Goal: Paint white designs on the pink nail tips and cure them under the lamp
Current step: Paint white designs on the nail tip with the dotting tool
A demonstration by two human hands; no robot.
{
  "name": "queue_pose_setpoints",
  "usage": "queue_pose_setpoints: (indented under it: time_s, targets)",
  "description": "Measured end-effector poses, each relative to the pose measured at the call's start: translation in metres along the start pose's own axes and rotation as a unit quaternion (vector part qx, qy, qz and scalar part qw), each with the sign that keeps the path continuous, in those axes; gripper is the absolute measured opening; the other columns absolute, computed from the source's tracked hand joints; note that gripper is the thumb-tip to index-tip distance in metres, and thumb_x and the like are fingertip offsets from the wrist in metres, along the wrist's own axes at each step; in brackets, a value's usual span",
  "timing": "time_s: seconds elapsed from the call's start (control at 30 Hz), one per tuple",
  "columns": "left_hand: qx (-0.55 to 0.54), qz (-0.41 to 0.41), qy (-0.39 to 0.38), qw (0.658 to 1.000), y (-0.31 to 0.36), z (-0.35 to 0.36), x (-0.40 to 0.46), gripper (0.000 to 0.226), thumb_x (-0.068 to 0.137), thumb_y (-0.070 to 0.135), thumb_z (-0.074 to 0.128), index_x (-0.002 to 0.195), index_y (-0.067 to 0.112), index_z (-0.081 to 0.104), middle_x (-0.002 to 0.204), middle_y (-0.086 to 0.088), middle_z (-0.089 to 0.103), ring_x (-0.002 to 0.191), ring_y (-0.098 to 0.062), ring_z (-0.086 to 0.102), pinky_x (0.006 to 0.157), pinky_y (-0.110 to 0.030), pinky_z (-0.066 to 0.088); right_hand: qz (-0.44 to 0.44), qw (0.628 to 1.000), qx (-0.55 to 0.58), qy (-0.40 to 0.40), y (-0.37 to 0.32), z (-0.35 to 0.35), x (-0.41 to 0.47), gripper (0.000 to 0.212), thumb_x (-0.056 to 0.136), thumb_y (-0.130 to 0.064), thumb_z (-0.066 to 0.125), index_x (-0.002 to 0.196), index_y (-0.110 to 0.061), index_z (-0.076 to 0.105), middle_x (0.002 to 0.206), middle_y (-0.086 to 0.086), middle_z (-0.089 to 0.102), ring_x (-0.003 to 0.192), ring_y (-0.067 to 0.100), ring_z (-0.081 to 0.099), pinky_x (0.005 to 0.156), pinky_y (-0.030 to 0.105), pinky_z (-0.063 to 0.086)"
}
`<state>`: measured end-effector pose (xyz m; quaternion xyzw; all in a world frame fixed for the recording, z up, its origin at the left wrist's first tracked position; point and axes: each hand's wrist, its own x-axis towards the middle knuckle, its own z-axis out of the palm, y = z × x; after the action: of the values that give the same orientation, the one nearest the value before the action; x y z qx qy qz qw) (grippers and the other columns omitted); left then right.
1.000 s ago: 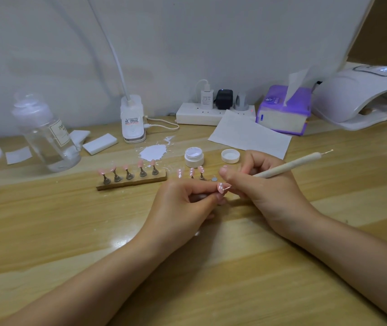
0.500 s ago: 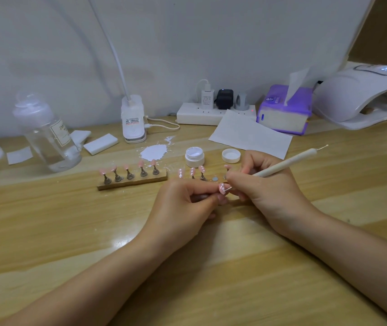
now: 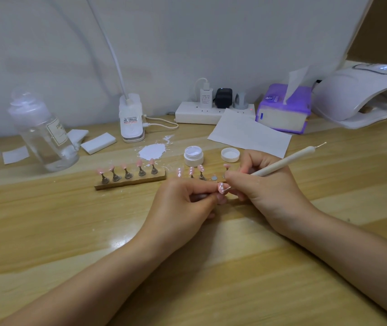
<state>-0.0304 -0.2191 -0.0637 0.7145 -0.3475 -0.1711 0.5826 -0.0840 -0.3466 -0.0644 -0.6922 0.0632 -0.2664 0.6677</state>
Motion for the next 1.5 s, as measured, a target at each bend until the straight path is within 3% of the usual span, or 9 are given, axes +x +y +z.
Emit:
queue_pose_setpoints:
  time_s: [0.17, 0.33, 0.43, 0.63, 0.83, 0.97, 1.23, 1.37, 1.5]
  targets:
    - [0.002, 0.0, -0.001, 1.0, 0.0, -0.0001, -0.0003, 0.035, 0.084, 0.005, 0.063, 0.075, 0.038, 0.071, 0.076, 0.008, 0.072, 0.076, 0.001, 0.065, 0.057, -0.01, 0.049, -0.003, 1.0, 0.001, 0.0, 0.0022, -0.0009, 0.0003, 0.045, 0.066, 0.013, 0.059, 0.042, -0.019, 0.038, 0.032, -0.004, 0.044, 0.034, 0.005, 0.039, 0.056, 0.004, 0.039]
    - [0.005, 0.003, -0.002, 1.0, 0.0, -0.0001, -0.0002, 0.036, 0.084, 0.006, 0.063, 0.078, 0.041, 0.068, 0.076, 0.008, 0.072, 0.077, 0.002, 0.066, 0.058, -0.01, 0.049, 0.002, 1.0, 0.003, 0.01, 0.0003, 0.0012, 0.0001, 0.043, 0.067, 0.011, 0.06, 0.043, -0.018, 0.04, 0.033, -0.004, 0.043, 0.04, 0.007, 0.042, 0.08, 0.019, 0.046]
    - [0.002, -0.001, 0.0, 1.0, -0.002, -0.0002, 0.0004, 0.033, 0.084, 0.005, 0.063, 0.074, 0.036, 0.071, 0.076, 0.008, 0.072, 0.076, 0.002, 0.066, 0.058, -0.011, 0.05, 0.001, 1.0, -0.005, 0.011, 0.0008, 0.0011, 0.0002, 0.047, 0.068, 0.014, 0.059, 0.042, -0.019, 0.038, 0.033, -0.004, 0.042, 0.037, 0.006, 0.037, 0.067, 0.015, 0.043]
    - [0.006, 0.0, 0.001, 1.0, -0.0027, -0.0003, 0.0011, 0.035, 0.084, 0.005, 0.063, 0.071, 0.036, 0.073, 0.075, 0.01, 0.072, 0.077, 0.002, 0.066, 0.057, -0.011, 0.05, -0.001, 1.0, 0.004, 0.012, -0.0002, 0.0021, 0.0002, 0.028, 0.054, -0.005, 0.06, 0.039, -0.018, 0.04, 0.032, -0.004, 0.041, 0.038, 0.006, 0.036, 0.078, 0.011, 0.046]
    - [0.004, 0.0, 0.001, 1.0, -0.0016, 0.0, 0.0007, 0.036, 0.083, 0.004, 0.063, 0.073, 0.037, 0.071, 0.075, 0.011, 0.072, 0.075, 0.005, 0.065, 0.057, -0.01, 0.049, -0.006, 1.0, -0.005, 0.017, 0.0013, 0.0013, 0.001, 0.034, 0.055, 0.0, 0.063, 0.039, -0.018, 0.038, 0.033, -0.004, 0.04, 0.038, 0.006, 0.034, 0.064, 0.008, 0.042]
    - [0.002, -0.001, 0.002, 1.0, -0.0017, 0.0, 0.0005, 0.034, 0.084, 0.003, 0.063, 0.074, 0.035, 0.071, 0.075, 0.009, 0.072, 0.075, 0.005, 0.065, 0.056, -0.009, 0.048, -0.007, 1.0, -0.001, 0.01, 0.0004, 0.001, 0.0004, 0.036, 0.059, 0.002, 0.063, 0.042, -0.018, 0.038, 0.032, -0.005, 0.043, 0.038, 0.006, 0.038, 0.078, 0.012, 0.047]
    - [0.005, -0.002, 0.003, 1.0, -0.002, 0.0004, 0.0003, 0.034, 0.084, 0.002, 0.062, 0.072, 0.033, 0.072, 0.074, 0.01, 0.072, 0.073, 0.005, 0.065, 0.056, -0.009, 0.049, -0.013, 1.0, -0.005, 0.013, 0.0026, 0.0002, 0.001, 0.036, 0.058, 0.004, 0.064, 0.044, -0.015, 0.037, 0.033, -0.004, 0.041, 0.038, 0.005, 0.037, 0.072, 0.009, 0.046]
    - [0.007, -0.001, 0.003, 1.0, -0.0013, 0.0, 0.0, 0.038, 0.083, 0.002, 0.063, 0.068, 0.035, 0.073, 0.074, 0.009, 0.072, 0.073, 0.005, 0.065, 0.056, -0.01, 0.049, -0.005, 1.0, 0.003, 0.008, 0.0019, 0.0006, 0.0003, 0.039, 0.065, 0.013, 0.059, 0.047, -0.012, 0.036, 0.032, -0.005, 0.043, 0.034, 0.003, 0.04, 0.054, 0.006, 0.042]
    - [0.01, -0.001, 0.001, 1.0, -0.0005, -0.0001, -0.0002, 0.04, 0.083, 0.002, 0.062, 0.068, 0.037, 0.073, 0.074, 0.011, 0.072, 0.073, 0.006, 0.065, 0.057, -0.01, 0.049, -0.006, 1.0, -0.006, 0.02, 0.0027, 0.0001, 0.0011, 0.04, 0.058, 0.005, 0.064, 0.041, -0.019, 0.038, 0.033, -0.003, 0.04, 0.038, 0.006, 0.036, 0.062, 0.007, 0.041]
